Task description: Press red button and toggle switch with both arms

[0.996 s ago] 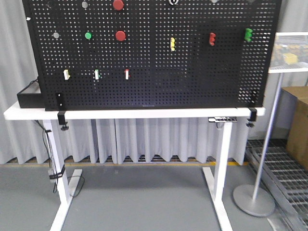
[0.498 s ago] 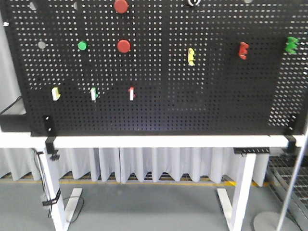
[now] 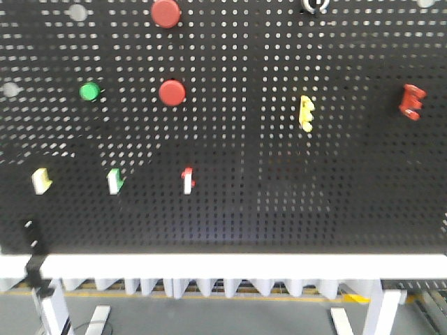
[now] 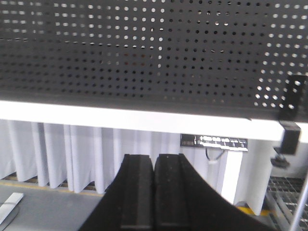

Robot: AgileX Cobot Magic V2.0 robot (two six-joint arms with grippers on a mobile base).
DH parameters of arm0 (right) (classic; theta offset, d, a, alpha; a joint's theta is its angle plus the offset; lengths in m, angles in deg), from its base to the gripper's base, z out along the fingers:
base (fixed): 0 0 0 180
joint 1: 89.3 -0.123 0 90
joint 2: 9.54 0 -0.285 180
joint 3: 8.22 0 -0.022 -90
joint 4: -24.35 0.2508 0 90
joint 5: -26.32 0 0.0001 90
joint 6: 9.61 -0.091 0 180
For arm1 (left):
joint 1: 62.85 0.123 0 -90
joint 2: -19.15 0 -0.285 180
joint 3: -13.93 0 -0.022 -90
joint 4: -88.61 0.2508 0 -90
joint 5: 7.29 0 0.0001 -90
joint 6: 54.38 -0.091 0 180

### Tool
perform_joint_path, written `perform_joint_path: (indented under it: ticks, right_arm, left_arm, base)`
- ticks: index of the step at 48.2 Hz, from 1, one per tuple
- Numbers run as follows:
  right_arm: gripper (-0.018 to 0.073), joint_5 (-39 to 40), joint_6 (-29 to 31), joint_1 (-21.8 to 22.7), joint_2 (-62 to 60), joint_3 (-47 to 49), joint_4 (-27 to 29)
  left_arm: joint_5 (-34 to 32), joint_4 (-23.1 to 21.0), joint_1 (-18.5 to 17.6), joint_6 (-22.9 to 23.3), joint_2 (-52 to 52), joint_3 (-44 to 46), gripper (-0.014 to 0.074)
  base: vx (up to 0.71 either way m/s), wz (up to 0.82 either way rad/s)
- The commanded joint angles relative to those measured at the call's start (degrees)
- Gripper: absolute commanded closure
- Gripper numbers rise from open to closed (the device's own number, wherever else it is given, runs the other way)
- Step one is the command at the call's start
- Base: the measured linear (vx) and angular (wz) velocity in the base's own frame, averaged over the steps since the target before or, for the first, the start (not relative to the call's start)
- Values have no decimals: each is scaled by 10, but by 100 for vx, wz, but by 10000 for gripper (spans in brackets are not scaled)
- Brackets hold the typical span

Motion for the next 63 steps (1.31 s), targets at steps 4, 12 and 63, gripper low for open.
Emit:
perform_joint_path:
  ticks: [4, 12, 63]
  right_arm:
    - [562, 49, 4, 2, -9, -7, -1]
    - [562, 49, 4, 2, -9, -7, -1]
    - [562, 53, 4, 2, -9, -7, -1]
  left_arm:
    - [-45, -2, -1, 4, -9, -19, 594]
    - [-45, -2, -1, 4, -9, -19, 594]
    - [-47, 7, -1, 0, -9, -19, 594]
  base:
    - [32, -4]
    - [26, -6]
    - [5, -1]
